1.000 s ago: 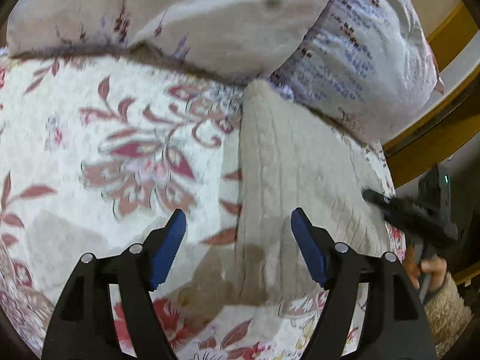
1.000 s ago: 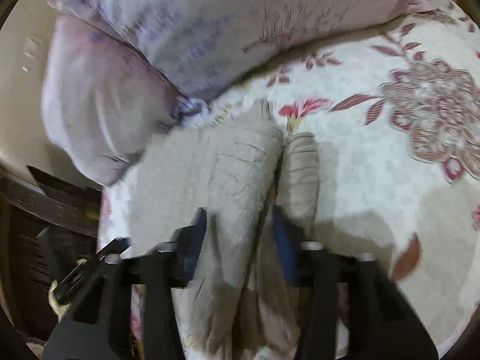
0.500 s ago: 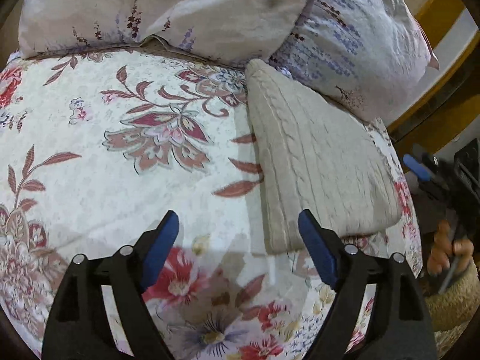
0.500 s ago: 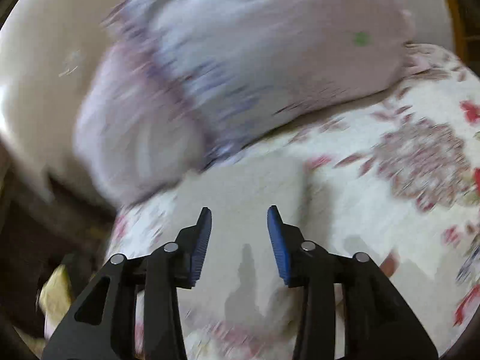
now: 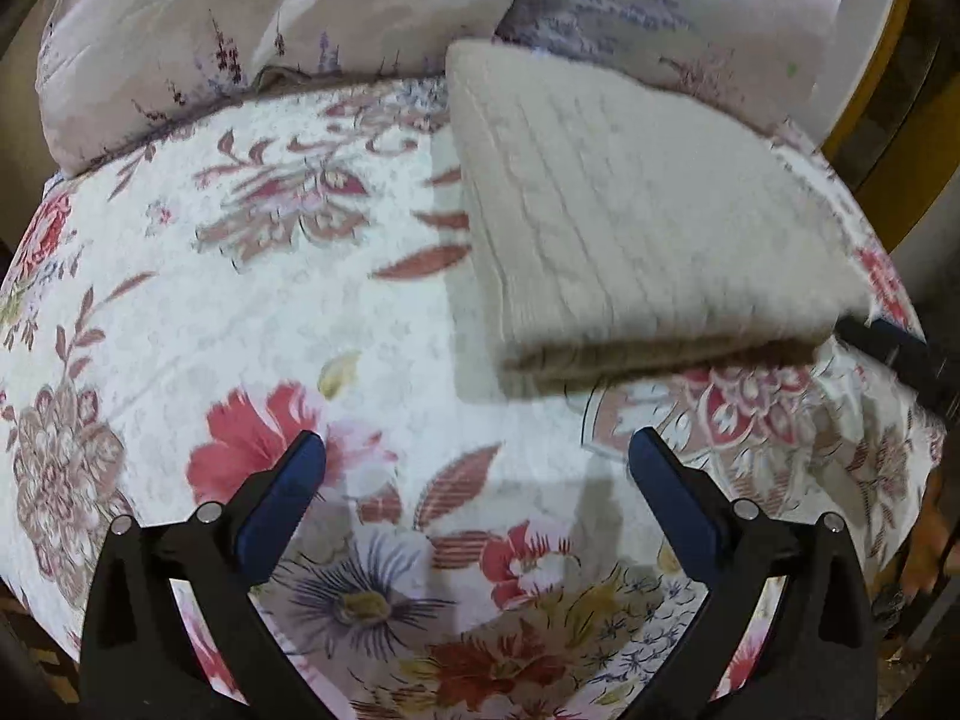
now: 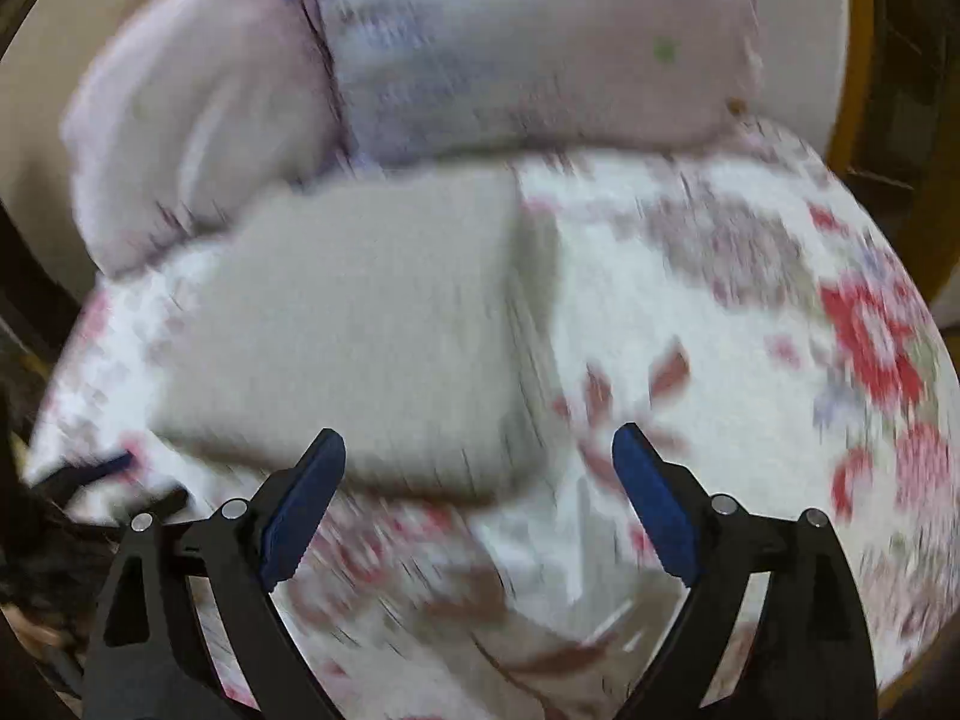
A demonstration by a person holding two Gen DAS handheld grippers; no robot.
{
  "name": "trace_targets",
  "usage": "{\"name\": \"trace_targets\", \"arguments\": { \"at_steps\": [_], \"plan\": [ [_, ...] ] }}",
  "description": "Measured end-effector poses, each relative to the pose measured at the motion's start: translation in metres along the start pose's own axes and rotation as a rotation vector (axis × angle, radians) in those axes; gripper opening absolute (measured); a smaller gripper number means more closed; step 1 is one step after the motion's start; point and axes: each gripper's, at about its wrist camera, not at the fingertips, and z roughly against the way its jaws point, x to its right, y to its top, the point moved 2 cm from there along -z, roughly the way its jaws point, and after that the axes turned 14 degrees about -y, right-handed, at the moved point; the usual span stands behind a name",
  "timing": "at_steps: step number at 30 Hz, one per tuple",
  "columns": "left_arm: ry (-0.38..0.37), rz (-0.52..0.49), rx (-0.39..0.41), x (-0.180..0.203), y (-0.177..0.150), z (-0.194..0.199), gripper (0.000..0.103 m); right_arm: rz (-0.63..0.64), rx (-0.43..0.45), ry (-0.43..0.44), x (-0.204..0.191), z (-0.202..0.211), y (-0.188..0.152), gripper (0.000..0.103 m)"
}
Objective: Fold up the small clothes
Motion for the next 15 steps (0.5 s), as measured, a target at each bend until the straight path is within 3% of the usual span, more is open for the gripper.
{"name": "trace_targets", "arguments": {
  "at_steps": [3, 7, 10, 15],
  "plan": [
    [0.031, 0.000, -0.012, 0.000, -0.003, -0.006, 0.101, 0.035, -0.045, -0.036, -0.007, -0.010, -0.016, 0.092],
    [0.083, -0.028, -0.034, 0.005, -0.004, -0.012, 0.101, 0.079, -0.039, -0.123, -0.016, -0.012, -0.025, 0.097],
    [0.082, -0.014, -0.045, 0.004, -0.003, -0.011, 0.101, 0.031, -0.057, -0.129, -0.014, -0.016, -0.030, 0.102],
    [0.083, -0.007, -0.075, 0.004, -0.001, -0.012, 0.101, 0.029, -0.074, -0.138, -0.012, -0.018, -0.027, 0.102]
  ]
}}
